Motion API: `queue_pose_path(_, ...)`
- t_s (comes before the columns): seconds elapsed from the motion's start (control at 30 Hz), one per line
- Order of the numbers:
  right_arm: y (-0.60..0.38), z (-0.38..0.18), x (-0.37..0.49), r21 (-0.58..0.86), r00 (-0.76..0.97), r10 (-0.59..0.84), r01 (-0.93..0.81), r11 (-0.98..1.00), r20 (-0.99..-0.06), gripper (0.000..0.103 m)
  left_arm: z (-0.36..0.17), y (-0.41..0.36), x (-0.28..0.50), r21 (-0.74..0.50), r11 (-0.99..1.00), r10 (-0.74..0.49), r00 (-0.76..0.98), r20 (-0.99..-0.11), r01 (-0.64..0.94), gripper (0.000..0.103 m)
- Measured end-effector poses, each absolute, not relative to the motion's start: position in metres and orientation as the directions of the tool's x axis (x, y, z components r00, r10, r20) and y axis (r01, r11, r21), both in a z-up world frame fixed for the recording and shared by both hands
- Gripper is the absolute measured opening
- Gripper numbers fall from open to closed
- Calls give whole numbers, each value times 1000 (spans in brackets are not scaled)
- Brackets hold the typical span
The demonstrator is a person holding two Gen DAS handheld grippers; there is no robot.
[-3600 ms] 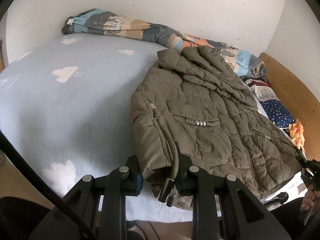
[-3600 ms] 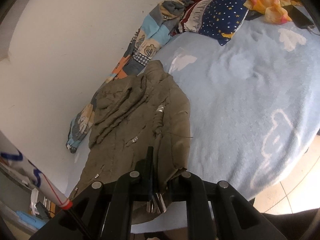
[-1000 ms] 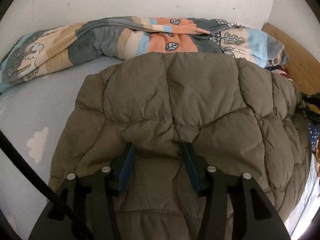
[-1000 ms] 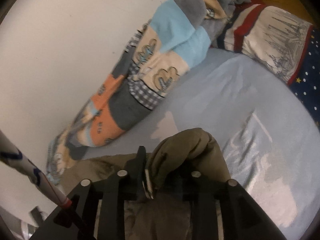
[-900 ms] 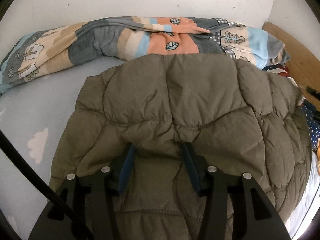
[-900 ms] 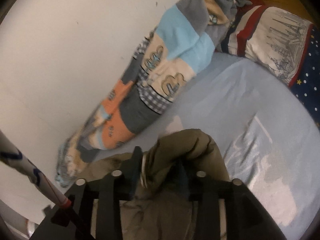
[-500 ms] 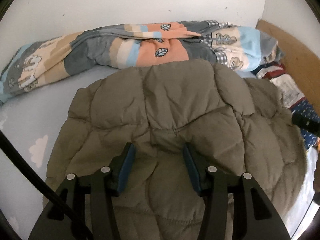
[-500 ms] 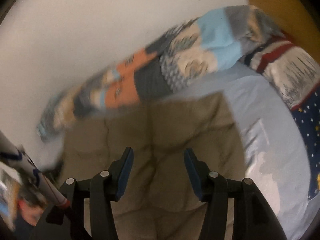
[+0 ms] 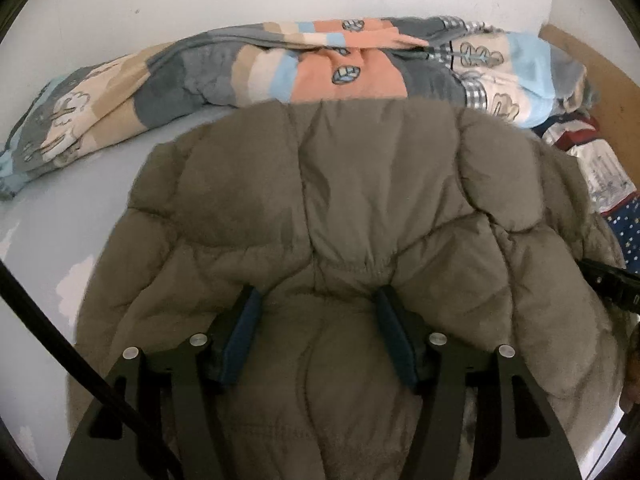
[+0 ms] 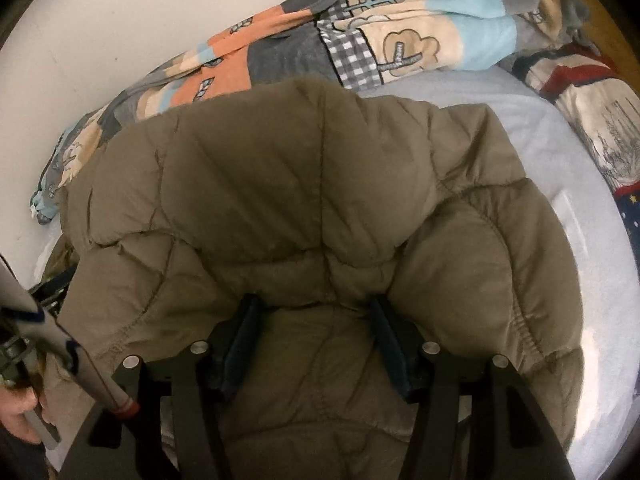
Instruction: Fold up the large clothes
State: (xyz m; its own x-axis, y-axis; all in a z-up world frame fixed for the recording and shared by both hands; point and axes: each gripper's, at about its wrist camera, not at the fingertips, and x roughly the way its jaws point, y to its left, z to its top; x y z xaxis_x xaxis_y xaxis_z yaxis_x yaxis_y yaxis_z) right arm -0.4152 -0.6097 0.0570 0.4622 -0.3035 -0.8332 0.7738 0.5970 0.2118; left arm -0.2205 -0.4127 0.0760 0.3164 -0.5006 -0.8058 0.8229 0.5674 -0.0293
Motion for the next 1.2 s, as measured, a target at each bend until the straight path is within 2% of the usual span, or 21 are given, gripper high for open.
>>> queue_pose_path(0.13,-563,100,-425,202,538,-369,732,651,-758,60,100,-378,-250,-43,529,-565,314,-763,848,60)
queue_pose_path(0.23,-531,108,-418,247,597,-313,672,698,-738,60,99,-360,-268,-58,514,-566,287,-773,856,60)
queue_pose_path(0.3,-512,98,-407,249,593,-279,653,715,-755,60,90,-353,-271,-49,526,-550,296,-781,849,60)
queue_pose_path(0.53,-489,43,-385,76,459,-352,688,721,-816,61,62,-357,-272,-22,555,-508,318,-801,831,63)
queue_pose_path(0.67,-494,56,-399,156,481,-312,711,686,-820,61,74,-346,-281,-35,588,-499,329,-802,808,62)
queue_pose_path(0.77,-482,82,-428,243,552,-309,710,661,-774,61,99,-324,-293,-44,583,-522,333,-785,811,62)
queue_pose_path(0.9,-473,106,-467,212,516,-383,765,608,-766,61,117,-290,-300,-29,592,-516,350,-782,806,62)
queue_pose_path(1.03,-474,90,-505,186,439,-404,827,531,-803,61,107,-253,-283,-4,664,-445,391,-806,748,62)
queue_pose_path(1.1,-486,66,-516,188,408,-376,845,500,-832,61,81,-244,-263,-39,698,-390,333,-858,715,63)
queue_pose_path(1.2,-494,46,-525,288,470,-322,831,477,-822,62,63,-226,-248,-169,728,-424,243,-873,665,66)
